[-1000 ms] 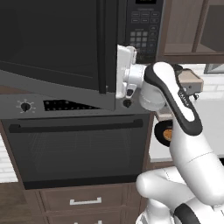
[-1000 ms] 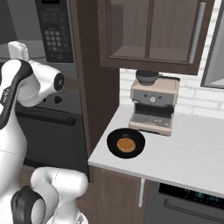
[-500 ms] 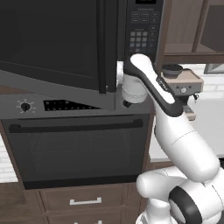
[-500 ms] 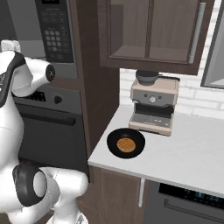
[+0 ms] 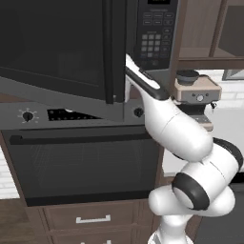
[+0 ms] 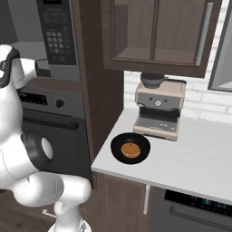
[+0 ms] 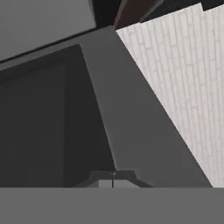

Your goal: Open the microwave, place the bowl with waffle inside the microwave, then close the microwave door and turn it on.

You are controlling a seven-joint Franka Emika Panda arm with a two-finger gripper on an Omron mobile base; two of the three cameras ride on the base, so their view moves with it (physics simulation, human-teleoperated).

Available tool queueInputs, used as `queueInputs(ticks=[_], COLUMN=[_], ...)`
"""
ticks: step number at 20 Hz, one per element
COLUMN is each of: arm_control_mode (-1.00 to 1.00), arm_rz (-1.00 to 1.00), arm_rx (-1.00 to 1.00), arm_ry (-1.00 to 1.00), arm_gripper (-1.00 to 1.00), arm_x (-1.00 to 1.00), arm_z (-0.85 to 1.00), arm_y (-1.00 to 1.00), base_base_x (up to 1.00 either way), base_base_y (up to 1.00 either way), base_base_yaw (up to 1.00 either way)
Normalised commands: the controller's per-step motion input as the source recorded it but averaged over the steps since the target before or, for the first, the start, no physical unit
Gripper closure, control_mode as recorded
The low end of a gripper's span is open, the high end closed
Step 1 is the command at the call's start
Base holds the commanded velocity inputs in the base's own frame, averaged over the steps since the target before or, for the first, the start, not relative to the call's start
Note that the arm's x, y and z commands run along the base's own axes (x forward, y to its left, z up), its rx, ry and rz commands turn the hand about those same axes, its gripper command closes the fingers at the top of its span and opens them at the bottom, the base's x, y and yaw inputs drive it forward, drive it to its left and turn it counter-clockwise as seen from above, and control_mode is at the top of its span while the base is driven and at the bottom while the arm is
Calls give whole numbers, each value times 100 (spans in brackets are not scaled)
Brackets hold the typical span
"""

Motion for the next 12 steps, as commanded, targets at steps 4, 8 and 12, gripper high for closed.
queueInputs(ticks=[4, 8, 12], arm_control_mode=[-100, -100, -100], arm_rz=[67, 60, 45], arm_rx=[-2, -3, -8], arm_ry=[10, 4, 0], arm_gripper=[100, 100, 100], arm_x=[-40, -49, -58], arm_z=[2, 9, 0], arm_y=[100, 100, 98], base_base_x=[0, 0, 0], base_base_y=[0, 0, 0], base_base_yaw=[0, 0, 0])
